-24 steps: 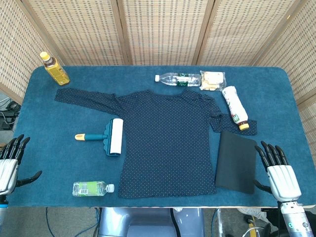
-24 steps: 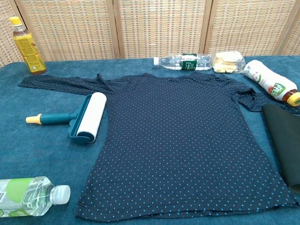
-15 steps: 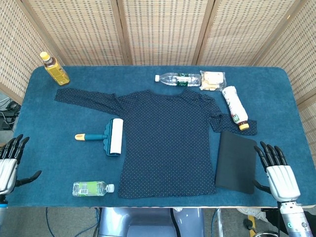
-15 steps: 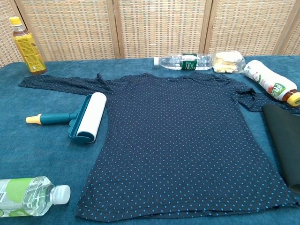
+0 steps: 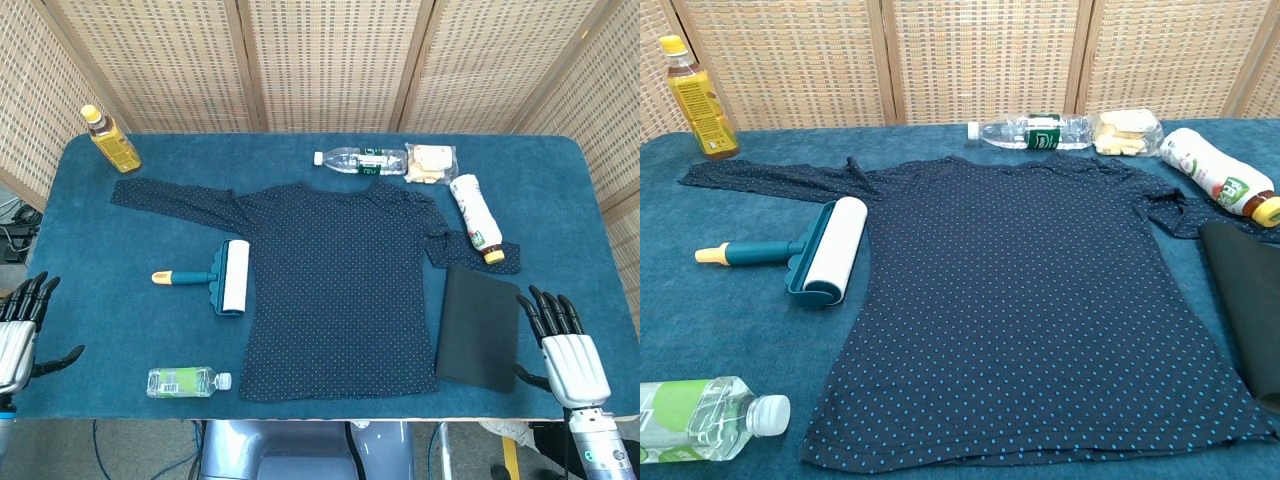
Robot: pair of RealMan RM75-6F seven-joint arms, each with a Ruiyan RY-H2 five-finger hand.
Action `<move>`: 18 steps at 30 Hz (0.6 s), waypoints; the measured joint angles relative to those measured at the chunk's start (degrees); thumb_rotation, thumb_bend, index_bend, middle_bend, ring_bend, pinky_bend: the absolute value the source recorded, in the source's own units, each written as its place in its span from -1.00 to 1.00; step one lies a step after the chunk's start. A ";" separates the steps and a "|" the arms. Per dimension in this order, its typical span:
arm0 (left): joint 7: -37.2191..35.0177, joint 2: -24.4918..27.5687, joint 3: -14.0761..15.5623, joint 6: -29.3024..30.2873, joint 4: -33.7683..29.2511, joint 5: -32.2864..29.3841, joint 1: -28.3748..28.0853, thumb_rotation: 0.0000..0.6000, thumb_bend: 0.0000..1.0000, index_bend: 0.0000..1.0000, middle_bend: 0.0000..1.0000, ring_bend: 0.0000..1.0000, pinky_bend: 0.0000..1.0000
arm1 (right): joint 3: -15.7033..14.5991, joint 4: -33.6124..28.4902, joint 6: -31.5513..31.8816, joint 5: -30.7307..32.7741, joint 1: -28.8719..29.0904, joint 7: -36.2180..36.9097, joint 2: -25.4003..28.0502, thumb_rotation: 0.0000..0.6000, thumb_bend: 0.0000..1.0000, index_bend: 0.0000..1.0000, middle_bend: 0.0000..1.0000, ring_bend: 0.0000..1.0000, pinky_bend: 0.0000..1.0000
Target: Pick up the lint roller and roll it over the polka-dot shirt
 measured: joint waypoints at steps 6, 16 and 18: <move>0.26 -0.06 -0.02 0.28 -0.01 0.06 0.09 1.00 -0.97 -1.00 -1.00 -1.00 -0.83 | 0.08 -0.25 0.19 0.03 -0.08 0.45 0.28 1.00 -0.78 -1.00 -1.00 -1.00 -1.00; 1.14 -0.32 -0.20 0.49 0.28 -0.17 0.10 1.00 -1.00 -1.00 -1.00 -1.00 -0.83 | 0.02 -0.41 0.30 -0.10 -0.15 0.30 0.30 1.00 -0.78 -1.00 -1.00 -1.00 -1.00; 1.19 -0.35 -0.19 0.44 0.29 -0.23 0.09 1.00 -1.00 -1.00 -1.00 -1.00 -0.83 | 0.02 -0.42 0.29 -0.10 -0.14 0.25 0.29 1.00 -0.78 -1.00 -1.00 -1.00 -1.00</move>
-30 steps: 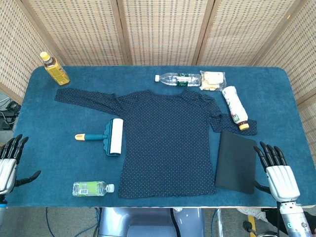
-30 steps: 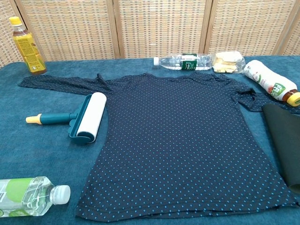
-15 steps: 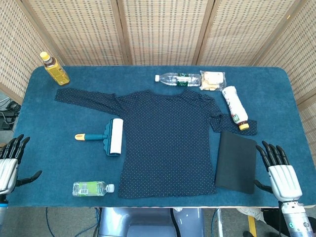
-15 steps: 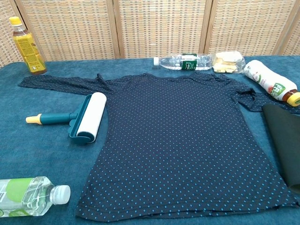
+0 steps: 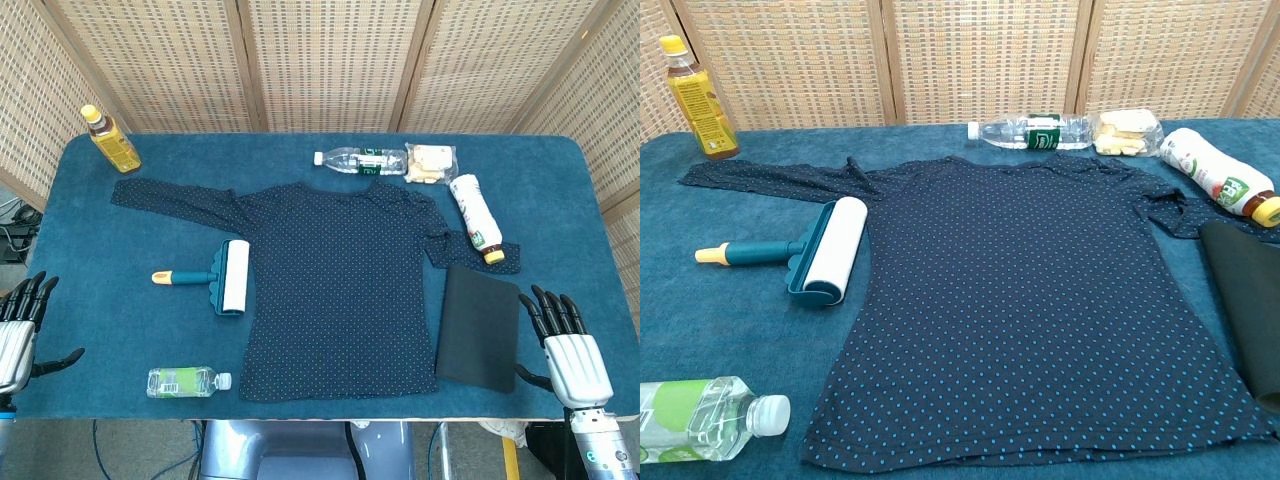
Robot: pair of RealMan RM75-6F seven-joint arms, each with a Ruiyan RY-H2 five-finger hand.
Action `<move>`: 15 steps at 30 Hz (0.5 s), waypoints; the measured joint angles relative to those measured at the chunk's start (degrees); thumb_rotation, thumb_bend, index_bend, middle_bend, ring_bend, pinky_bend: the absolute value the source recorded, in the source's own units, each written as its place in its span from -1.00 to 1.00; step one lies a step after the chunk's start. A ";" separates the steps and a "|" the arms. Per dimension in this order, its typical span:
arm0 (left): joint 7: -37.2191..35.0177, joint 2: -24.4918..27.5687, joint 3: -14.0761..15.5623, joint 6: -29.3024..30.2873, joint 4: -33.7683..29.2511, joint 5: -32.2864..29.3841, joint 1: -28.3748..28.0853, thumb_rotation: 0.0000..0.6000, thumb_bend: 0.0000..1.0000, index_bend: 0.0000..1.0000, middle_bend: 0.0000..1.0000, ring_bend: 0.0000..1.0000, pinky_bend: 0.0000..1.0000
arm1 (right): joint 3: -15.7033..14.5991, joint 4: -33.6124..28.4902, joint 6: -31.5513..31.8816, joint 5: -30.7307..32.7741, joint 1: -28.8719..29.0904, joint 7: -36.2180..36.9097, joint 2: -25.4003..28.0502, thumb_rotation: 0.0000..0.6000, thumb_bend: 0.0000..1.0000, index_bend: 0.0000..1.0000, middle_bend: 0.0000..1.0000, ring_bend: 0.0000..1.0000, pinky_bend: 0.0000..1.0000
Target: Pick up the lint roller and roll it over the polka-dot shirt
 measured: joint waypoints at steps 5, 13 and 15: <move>0.06 -0.08 -0.05 -0.06 0.03 -0.07 -0.05 1.00 -1.00 -1.00 -1.00 -1.00 -0.83 | 0.03 -0.02 -0.03 0.10 -0.02 -0.06 -0.03 1.00 -0.78 -1.00 -1.00 -1.00 -1.00; 0.64 -0.26 0.08 -0.58 0.09 -0.19 -0.23 1.00 -1.00 -1.00 -1.00 -1.00 -0.83 | -0.03 -0.05 -0.09 0.06 -0.03 -0.22 -0.08 1.00 -0.78 -1.00 -1.00 -1.00 -1.00; 0.90 -0.39 0.08 -0.72 0.15 -0.28 -0.31 1.00 -1.00 -1.00 -1.00 -1.00 -0.83 | 0.03 -0.04 -0.14 0.16 0.00 -0.14 -0.05 1.00 -0.78 -1.00 -1.00 -1.00 -1.00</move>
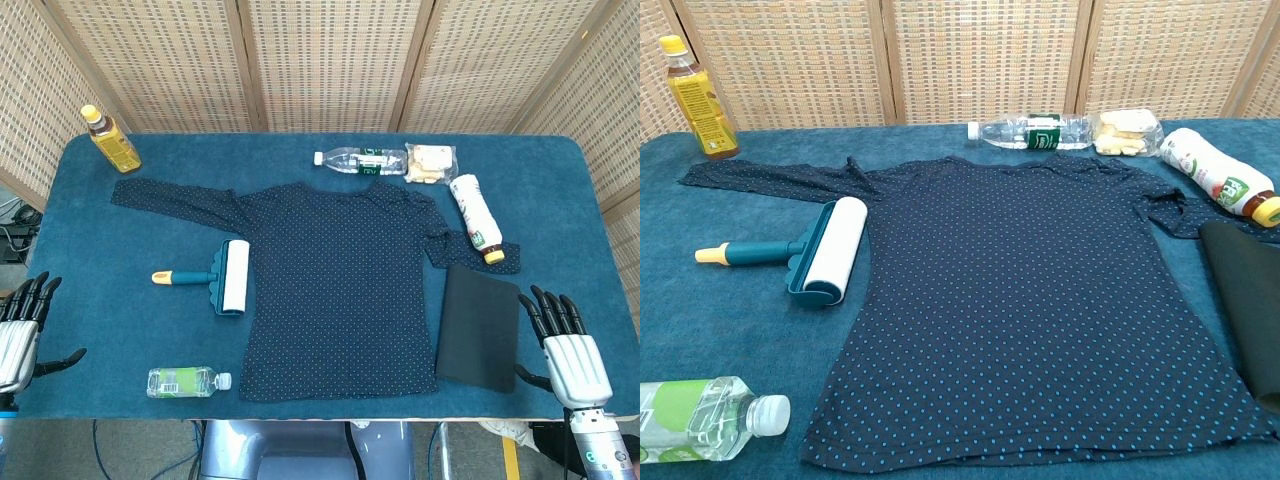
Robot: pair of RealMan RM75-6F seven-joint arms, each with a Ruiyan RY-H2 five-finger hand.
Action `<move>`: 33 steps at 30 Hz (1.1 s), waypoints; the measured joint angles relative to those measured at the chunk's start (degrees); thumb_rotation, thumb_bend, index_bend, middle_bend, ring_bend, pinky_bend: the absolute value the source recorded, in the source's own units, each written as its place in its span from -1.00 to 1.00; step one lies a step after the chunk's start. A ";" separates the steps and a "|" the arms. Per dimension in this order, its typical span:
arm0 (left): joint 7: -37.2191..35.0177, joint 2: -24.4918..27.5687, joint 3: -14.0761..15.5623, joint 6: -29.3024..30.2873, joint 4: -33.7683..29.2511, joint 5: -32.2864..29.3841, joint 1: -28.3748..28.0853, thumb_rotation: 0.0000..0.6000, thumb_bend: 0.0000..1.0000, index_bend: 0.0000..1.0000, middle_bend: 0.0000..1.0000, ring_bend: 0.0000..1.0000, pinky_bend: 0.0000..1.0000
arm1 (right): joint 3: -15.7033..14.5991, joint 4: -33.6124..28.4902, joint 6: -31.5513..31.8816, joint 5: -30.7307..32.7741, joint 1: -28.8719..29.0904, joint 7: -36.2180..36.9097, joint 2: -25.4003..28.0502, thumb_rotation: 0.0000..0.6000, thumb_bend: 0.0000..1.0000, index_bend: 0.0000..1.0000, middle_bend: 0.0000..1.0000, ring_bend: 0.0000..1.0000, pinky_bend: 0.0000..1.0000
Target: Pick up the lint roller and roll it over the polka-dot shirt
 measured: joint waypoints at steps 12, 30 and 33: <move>1.11 0.04 -1.83 -6.00 -0.01 -3.45 -3.43 1.00 -0.98 -1.00 -0.79 -0.85 -0.49 | 0.61 0.33 -0.59 1.53 0.08 0.87 0.31 1.00 -0.78 -1.00 -1.00 -1.00 -1.00; 0.04 0.21 -8.28 -33.56 4.80 -16.81 -22.20 1.00 -0.36 -0.07 0.65 0.27 0.32 | 1.27 2.17 -1.55 3.24 0.45 0.85 -0.58 1.00 -0.78 -1.00 -1.00 -1.00 -1.00; 1.57 -0.26 -8.53 -36.60 6.30 -18.78 -24.66 1.00 -0.38 -0.08 0.65 0.27 0.32 | 1.41 2.47 -1.67 3.57 0.48 0.99 -0.64 1.00 -0.78 -1.00 -1.00 -1.00 -1.00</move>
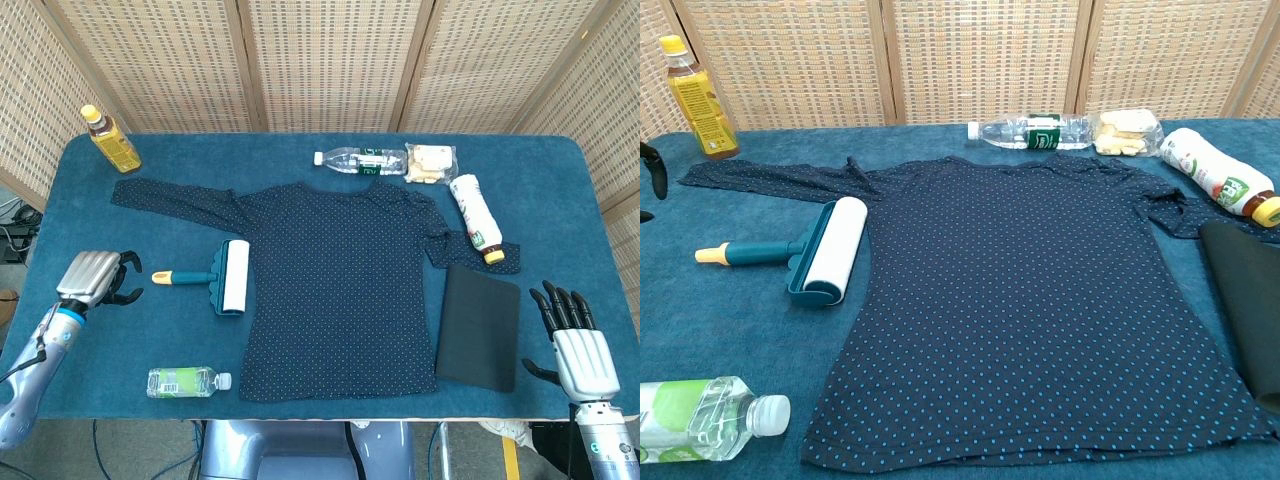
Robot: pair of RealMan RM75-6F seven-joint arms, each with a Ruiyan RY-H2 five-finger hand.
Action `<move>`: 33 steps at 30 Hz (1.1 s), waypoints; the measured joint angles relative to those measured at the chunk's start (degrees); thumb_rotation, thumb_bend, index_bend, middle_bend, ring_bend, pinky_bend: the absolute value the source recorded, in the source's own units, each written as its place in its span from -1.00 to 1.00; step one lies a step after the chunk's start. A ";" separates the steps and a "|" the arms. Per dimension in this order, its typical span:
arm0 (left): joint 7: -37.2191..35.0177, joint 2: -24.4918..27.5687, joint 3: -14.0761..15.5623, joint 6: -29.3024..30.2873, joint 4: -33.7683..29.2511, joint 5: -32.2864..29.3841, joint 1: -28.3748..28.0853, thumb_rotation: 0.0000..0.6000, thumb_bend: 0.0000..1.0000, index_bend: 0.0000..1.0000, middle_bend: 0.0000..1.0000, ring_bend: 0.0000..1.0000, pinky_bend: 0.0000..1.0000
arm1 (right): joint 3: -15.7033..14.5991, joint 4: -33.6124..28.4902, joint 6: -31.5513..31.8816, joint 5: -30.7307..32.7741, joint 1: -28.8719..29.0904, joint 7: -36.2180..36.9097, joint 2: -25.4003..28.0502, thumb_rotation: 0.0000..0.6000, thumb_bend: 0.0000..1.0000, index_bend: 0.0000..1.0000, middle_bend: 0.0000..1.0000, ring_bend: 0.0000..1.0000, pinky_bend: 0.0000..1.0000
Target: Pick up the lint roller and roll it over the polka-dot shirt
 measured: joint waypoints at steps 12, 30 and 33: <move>13.24 -3.69 1.82 -5.90 6.10 -10.53 -9.47 1.00 -0.62 -0.10 0.65 0.27 0.32 | 0.52 1.04 -0.65 1.36 0.16 0.56 -0.22 1.00 -0.78 -1.00 -1.00 -1.00 -1.00; 21.04 -12.88 5.69 -2.74 13.13 -13.96 -13.69 1.00 -0.61 -0.09 0.65 0.27 0.32 | 0.78 1.28 -0.77 2.08 0.06 1.59 0.05 1.00 -0.78 -1.00 -1.00 -1.00 -1.00; 21.33 -14.39 5.87 -2.64 14.49 -14.15 -14.20 1.00 -0.62 -0.10 0.65 0.27 0.31 | 0.77 1.26 -0.87 2.16 0.06 1.76 0.12 1.00 -0.78 -1.00 -1.00 -1.00 -1.00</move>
